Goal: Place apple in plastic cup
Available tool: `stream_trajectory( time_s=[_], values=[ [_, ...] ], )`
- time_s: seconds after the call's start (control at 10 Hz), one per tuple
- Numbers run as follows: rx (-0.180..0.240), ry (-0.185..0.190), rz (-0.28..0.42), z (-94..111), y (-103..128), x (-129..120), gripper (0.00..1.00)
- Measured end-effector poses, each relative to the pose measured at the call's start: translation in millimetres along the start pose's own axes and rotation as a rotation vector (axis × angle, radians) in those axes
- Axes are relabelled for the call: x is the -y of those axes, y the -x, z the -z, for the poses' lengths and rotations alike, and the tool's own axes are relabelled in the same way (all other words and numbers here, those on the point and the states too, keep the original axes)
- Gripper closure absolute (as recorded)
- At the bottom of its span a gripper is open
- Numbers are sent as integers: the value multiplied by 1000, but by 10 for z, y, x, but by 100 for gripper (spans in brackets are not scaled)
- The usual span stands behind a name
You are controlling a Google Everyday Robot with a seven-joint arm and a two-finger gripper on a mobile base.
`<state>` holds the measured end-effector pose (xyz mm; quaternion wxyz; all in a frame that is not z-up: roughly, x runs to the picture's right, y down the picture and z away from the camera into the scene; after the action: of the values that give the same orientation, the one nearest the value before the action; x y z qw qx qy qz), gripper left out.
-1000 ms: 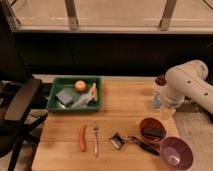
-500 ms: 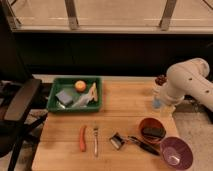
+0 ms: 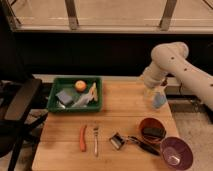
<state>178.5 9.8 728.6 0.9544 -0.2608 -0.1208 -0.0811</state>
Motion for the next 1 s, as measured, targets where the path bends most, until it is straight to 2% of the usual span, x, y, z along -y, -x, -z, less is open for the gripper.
stream_trajectory(
  time_s=[0.2, 0.3, 0.8, 1.0],
  values=[
    [51, -2, 70, -129, 448, 222, 35],
    [57, -5, 81, -144, 515, 254, 35],
    [50, -1, 82, -144, 482, 240, 35],
    [43, -36, 121, -181, 568, 328, 35]
  ],
)
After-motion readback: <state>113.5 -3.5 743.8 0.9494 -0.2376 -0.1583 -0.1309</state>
